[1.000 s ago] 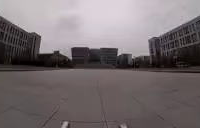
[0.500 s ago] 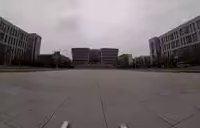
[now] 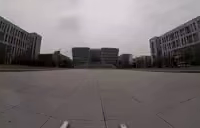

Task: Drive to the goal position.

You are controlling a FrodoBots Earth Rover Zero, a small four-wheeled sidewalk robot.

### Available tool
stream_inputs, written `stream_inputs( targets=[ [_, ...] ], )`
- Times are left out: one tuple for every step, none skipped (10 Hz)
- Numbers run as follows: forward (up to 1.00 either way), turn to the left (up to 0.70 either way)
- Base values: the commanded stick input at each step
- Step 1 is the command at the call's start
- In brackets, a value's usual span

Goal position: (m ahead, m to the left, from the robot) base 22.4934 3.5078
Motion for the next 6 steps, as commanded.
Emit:
stream_inputs(
  targets=[
    [0.7, 0.0],
    [0.7, 0.0],
    [0.7, 0.0],
    [0.7, 0.0],
    [0.7, 0.0],
    [0.7, 0.0]
  ],
)
